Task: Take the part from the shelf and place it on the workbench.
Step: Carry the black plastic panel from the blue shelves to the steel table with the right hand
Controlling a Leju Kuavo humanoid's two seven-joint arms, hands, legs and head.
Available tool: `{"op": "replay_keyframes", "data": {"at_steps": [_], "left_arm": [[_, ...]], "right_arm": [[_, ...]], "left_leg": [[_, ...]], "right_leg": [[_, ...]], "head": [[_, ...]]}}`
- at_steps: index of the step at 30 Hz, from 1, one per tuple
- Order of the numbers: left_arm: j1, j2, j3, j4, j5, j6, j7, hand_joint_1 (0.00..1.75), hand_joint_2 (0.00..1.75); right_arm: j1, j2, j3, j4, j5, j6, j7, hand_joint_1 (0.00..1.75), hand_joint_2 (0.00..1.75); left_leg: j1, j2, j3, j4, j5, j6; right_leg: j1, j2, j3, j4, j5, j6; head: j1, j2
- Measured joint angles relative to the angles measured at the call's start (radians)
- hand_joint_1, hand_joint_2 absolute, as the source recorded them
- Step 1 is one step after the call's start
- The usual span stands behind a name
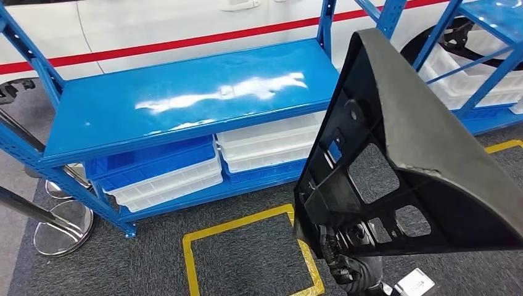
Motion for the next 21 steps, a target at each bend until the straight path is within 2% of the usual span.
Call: {"op": "replay_keyframes", "data": {"at_steps": [1, 2, 3, 4, 5, 6, 7, 8, 9, 10, 11, 12, 13, 14, 15, 16, 17, 18, 19, 20, 21], "left_arm": [[0.000, 0.000, 0.001, 0.000, 0.001, 0.000, 0.000, 0.00, 0.00], [0.000, 0.000, 0.002, 0.000, 0.003, -0.001, 0.000, 0.00, 0.00], [-0.001, 0.000, 0.004, 0.000, 0.004, -0.001, 0.001, 0.00, 0.00], [-0.002, 0.000, 0.005, 0.000, 0.005, -0.001, 0.001, 0.00, 0.00], [-0.003, 0.002, 0.006, -0.001, 0.005, -0.001, 0.001, 0.00, 0.00], [-0.004, 0.003, 0.007, -0.001, 0.005, -0.001, 0.001, 0.00, 0.00], [-0.004, 0.005, 0.008, -0.002, 0.006, -0.001, 0.001, 0.00, 0.00], [-0.005, 0.006, 0.010, -0.002, 0.006, -0.001, 0.002, 0.00, 0.00], [-0.005, 0.005, 0.011, -0.002, 0.006, -0.001, 0.002, 0.00, 0.00], [-0.006, 0.005, 0.013, -0.002, 0.006, -0.002, 0.003, 0.00, 0.00], [-0.007, 0.004, 0.014, -0.002, 0.006, -0.003, 0.003, 0.00, 0.00], [-0.007, 0.003, 0.015, -0.003, 0.006, -0.003, 0.003, 0.00, 0.00], [-0.006, 0.002, 0.015, -0.003, 0.006, -0.004, 0.004, 0.00, 0.00], [-0.005, 0.002, 0.016, -0.003, 0.006, -0.004, 0.004, 0.00, 0.00], [-0.003, 0.002, 0.016, -0.003, 0.006, -0.004, 0.004, 0.00, 0.00], [-0.003, 0.002, 0.017, -0.003, 0.006, -0.005, 0.004, 0.00, 0.00], [-0.003, 0.002, 0.017, -0.003, 0.006, -0.005, 0.004, 0.00, 0.00], [-0.004, 0.002, 0.017, -0.003, 0.006, -0.006, 0.004, 0.00, 0.00], [-0.006, 0.002, 0.017, -0.003, 0.006, -0.006, 0.004, 0.00, 0.00], [-0.007, 0.001, 0.017, -0.003, 0.006, -0.006, 0.004, 0.00, 0.00], [-0.008, 0.001, 0.017, -0.004, 0.006, -0.007, 0.005, 0.00, 0.00]], "right_arm": [[0.001, 0.000, -0.003, 0.000, 0.000, -0.001, 0.001, 1.75, 1.75], [0.003, 0.000, -0.006, 0.000, 0.000, -0.002, 0.002, 1.75, 1.75], [0.005, 0.000, -0.009, 0.000, 0.000, -0.002, 0.003, 1.75, 1.75], [0.006, 0.000, -0.012, 0.000, 0.000, -0.002, 0.003, 1.75, 1.75], [0.006, 0.000, -0.014, 0.000, 0.000, -0.002, 0.004, 1.75, 1.75], [0.006, 0.001, -0.016, 0.000, 0.000, -0.002, 0.005, 1.75, 1.75], [0.007, 0.001, -0.017, 0.000, 0.000, -0.003, 0.007, 1.75, 1.75], [0.007, 0.002, -0.018, 0.000, 0.001, -0.004, 0.010, 1.75, 1.75], [0.008, 0.004, -0.019, 0.000, 0.002, -0.006, 0.014, 1.75, 1.75], [0.010, 0.005, -0.020, 0.000, 0.003, -0.008, 0.016, 1.75, 1.75], [0.012, 0.006, -0.022, -0.001, 0.004, -0.010, 0.018, 1.75, 1.75], [0.013, 0.006, -0.024, -0.001, 0.004, -0.012, 0.020, 1.75, 1.75], [0.013, 0.006, -0.025, -0.002, 0.005, -0.014, 0.022, 1.75, 1.75], [0.013, 0.006, -0.026, -0.002, 0.005, -0.015, 0.025, 1.75, 1.75], [0.013, 0.006, -0.027, -0.002, 0.005, -0.016, 0.028, 1.75, 1.75], [0.014, 0.006, -0.028, -0.002, 0.006, -0.016, 0.030, 1.75, 1.75], [0.015, 0.006, -0.030, -0.002, 0.006, -0.017, 0.032, 1.75, 1.75], [0.015, 0.006, -0.031, -0.002, 0.008, -0.017, 0.033, 1.75, 1.75], [0.015, 0.006, -0.032, -0.002, 0.009, -0.017, 0.034, 1.75, 1.75], [0.015, 0.006, -0.033, -0.002, 0.011, -0.017, 0.035, 1.75, 1.75], [0.014, 0.006, -0.033, -0.002, 0.013, -0.017, 0.035, 1.75, 1.75]], "left_leg": [[0.000, -0.003, -0.001, 0.043, -0.011, 0.003], [-0.001, -0.005, 0.013, 0.054, 0.002, 0.007], [-0.002, -0.009, 0.045, 0.028, 0.032, 0.013], [-0.004, -0.021, 0.091, -0.029, 0.061, 0.022], [-0.006, -0.046, 0.146, -0.107, 0.076, 0.033], [-0.008, -0.071, 0.196, -0.184, 0.076, 0.041], [-0.011, -0.091, 0.229, -0.239, 0.069, 0.046], [-0.013, -0.100, 0.245, -0.271, 0.061, 0.048], [-0.015, -0.091, 0.248, -0.283, 0.064, 0.047], [-0.014, -0.078, 0.243, -0.286, 0.075, 0.049], [-0.013, -0.063, 0.236, -0.291, 0.086, 0.053], [-0.011, -0.046, 0.227, -0.296, 0.099, 0.059], [-0.009, -0.029, 0.216, -0.299, 0.110, 0.064], [-0.011, -0.013, 0.203, -0.298, 0.120, 0.067], [-0.012, 0.004, 0.189, -0.296, 0.129, 0.068], [-0.012, 0.022, 0.174, -0.293, 0.138, 0.066], [-0.012, 0.039, 0.158, -0.288, 0.146, 0.064], [-0.011, 0.055, 0.142, -0.280, 0.154, 0.060], [-0.010, 0.068, 0.126, -0.270, 0.159, 0.056], [-0.011, 0.080, 0.112, -0.259, 0.163, 0.052], [-0.011, 0.089, 0.101, -0.247, 0.165, 0.046]], "right_leg": [[0.003, 0.013, -0.017, 0.002, 0.013, 0.000], [0.005, 0.026, -0.034, 0.005, 0.025, 0.000], [0.007, 0.039, -0.051, 0.008, 0.036, 0.001], [0.007, 0.052, -0.066, 0.012, 0.047, 0.003], [0.008, 0.064, -0.079, 0.016, 0.057, 0.006], [0.008, 0.075, -0.088, 0.019, 0.067, 0.011], [0.006, 0.084, -0.094, 0.019, 0.077, 0.016], [0.004, 0.094, -0.098, 0.018, 0.087, 0.024], [0.002, 0.106, -0.101, 0.013, 0.100, 0.032], [0.001, 0.108, -0.104, 0.012, 0.105, 0.038], [0.002, 0.095, -0.110, 0.020, 0.092, 0.043], [0.004, 0.074, -0.120, 0.043, 0.058, 0.047], [0.003, 0.046, -0.132, 0.087, 0.007, 0.049], [0.001, 0.025, -0.147, 0.146, -0.049, 0.054], [-0.003, 0.015, -0.159, 0.210, -0.090, 0.059], [-0.008, 0.011, -0.165, 0.267, -0.103, 0.066], [-0.013, 0.008, -0.161, 0.303, -0.090, 0.073], [-0.019, 0.004, -0.141, 0.306, -0.059, 0.078], [-0.024, -0.006, -0.102, 0.274, -0.028, 0.083], [-0.028, -0.027, -0.048, 0.213, -0.016, 0.086], [-0.026, -0.048, 0.010, 0.138, -0.025, 0.086]], "head": [[0.000, 0.000], [0.000, 0.000], [0.000, 0.000], [0.000, 0.000], [0.000, 0.000], [0.000, 0.000], [0.000, 0.000], [0.000, 0.000], [0.000, 0.000], [0.000, 0.000], [0.000, 0.000], [0.001, 0.000], [0.001, 0.000], [0.001, 0.000], [0.001, 0.000], [0.001, 0.000], [0.001, 0.000], [0.001, 0.000], [0.001, 0.000], [0.001, 0.000], [0.000, 0.000]]}}
